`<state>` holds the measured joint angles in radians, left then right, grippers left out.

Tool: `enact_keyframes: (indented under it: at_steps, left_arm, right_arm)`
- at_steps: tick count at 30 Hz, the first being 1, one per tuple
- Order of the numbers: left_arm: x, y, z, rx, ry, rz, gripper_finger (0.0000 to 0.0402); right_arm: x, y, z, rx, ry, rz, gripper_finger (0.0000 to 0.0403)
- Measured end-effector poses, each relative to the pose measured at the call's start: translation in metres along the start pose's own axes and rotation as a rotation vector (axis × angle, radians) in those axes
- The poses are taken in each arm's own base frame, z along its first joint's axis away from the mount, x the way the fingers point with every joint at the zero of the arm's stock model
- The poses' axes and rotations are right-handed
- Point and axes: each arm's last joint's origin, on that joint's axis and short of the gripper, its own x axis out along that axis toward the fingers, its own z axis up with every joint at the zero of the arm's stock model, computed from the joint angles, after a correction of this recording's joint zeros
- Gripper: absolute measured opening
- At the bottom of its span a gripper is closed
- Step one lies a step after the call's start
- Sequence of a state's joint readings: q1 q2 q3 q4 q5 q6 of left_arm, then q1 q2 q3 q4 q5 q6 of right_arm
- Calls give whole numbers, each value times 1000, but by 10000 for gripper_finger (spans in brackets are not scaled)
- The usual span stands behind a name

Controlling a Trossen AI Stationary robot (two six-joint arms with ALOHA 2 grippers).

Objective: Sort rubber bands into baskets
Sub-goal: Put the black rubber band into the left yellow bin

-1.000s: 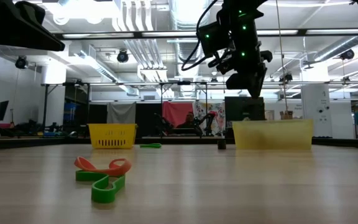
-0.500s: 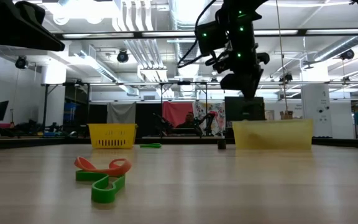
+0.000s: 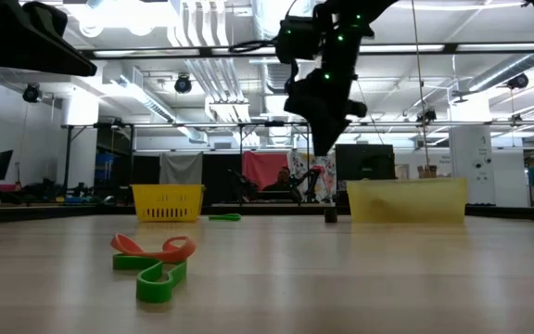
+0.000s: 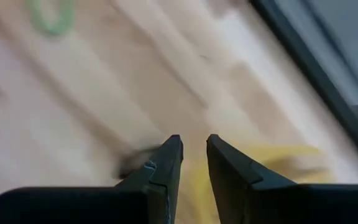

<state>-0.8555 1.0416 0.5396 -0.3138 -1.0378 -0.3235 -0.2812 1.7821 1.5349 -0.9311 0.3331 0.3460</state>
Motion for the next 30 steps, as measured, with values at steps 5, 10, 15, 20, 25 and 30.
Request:
enact_keyframes:
  at_steps: [5, 10, 15, 20, 25, 30]
  left_arm:
    - [0, 0, 0, 0, 0, 0, 37]
    - [0, 0, 0, 0, 0, 0, 37]
    - [0, 0, 0, 0, 0, 0, 37]
    - [0, 0, 0, 0, 0, 0, 37]
    - [0, 0, 0, 0, 0, 0, 37]
    - [0, 0, 0, 7, 0, 0, 37]
  right_arm:
    - [-3, 20, 0, -24, -27, 144, 73]
    - [-1, 40, -7, -55, -14, 169, 82]
    - [-1, 50, -12, 4, -2, 176, 92]
    - [6, 57, -16, 48, 32, 166, 106]
    - [25, 65, -19, 49, 72, 144, 121]
    - [40, 69, -22, 50, 109, 121, 132]
